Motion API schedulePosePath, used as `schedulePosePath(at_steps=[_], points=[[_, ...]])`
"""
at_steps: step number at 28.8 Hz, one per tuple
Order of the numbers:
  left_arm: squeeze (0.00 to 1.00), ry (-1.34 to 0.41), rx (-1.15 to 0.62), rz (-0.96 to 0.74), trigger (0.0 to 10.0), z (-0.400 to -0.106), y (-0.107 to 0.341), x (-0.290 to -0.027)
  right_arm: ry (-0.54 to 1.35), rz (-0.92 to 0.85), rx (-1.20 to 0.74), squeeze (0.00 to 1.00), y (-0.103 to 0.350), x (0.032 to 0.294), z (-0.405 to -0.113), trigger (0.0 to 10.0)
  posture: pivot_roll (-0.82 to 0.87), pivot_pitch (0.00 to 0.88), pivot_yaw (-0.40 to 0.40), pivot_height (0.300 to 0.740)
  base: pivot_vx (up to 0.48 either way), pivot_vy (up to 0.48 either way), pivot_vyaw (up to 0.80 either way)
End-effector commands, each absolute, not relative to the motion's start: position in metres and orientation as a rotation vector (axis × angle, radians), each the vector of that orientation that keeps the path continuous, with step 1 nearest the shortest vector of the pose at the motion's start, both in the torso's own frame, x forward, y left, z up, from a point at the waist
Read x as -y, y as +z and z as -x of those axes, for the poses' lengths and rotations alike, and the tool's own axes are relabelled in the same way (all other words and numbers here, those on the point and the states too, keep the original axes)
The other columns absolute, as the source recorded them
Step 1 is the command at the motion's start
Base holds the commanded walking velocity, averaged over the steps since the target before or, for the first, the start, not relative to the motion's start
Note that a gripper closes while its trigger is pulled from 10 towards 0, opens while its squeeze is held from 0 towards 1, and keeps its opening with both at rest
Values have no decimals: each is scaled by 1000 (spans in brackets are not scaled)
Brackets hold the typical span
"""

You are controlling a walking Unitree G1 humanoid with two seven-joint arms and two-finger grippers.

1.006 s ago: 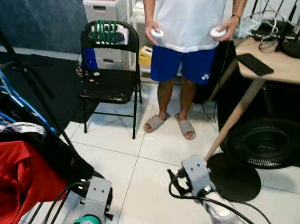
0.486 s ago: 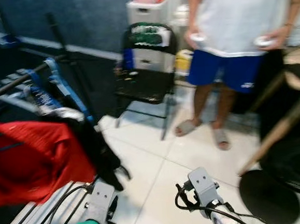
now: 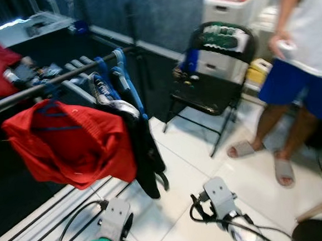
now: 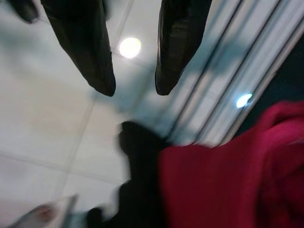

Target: Hang hanger

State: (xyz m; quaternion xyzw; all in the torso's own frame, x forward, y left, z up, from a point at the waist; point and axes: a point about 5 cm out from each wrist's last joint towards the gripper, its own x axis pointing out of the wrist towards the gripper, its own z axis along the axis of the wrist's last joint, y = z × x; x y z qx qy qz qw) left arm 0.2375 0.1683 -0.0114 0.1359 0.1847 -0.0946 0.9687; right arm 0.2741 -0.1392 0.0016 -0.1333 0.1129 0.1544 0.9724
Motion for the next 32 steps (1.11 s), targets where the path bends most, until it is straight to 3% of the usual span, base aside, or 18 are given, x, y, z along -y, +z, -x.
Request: schedulePosePath(at_steps=[1, 10, 16, 19, 32], points=[[0, -187, -399, -282, 10000, -232, -17, -168, 320, 269, -258, 0, -5, 139, -268, 10000, -70, 0, 45, 740, 0, 0, 794], [0, -185, -283, -321, 10000, -246, 8, -158, 336, 252, -170, 0, 10, 130, -277, 10000, -71, 0, 53, 740, 0, 0, 794], [0, -206, -143, -292, 10000, -262, 45, -141, 319, 224, 5, 0, 45, 126, -298, 10000, -72, 0, 54, 740, 0, 0, 792], [0, -211, -39, -237, 10000, -275, 79, -130, 281, 190, 176, 0, 89, 130, -318, 10000, -76, 0, 58, 740, 0, 0, 788], [0, -251, 34, -187, 10000, -278, 102, -118, 286, 158, 259, 0, 110, 123, -322, 10000, -85, 0, 64, 740, 0, 0, 785]])
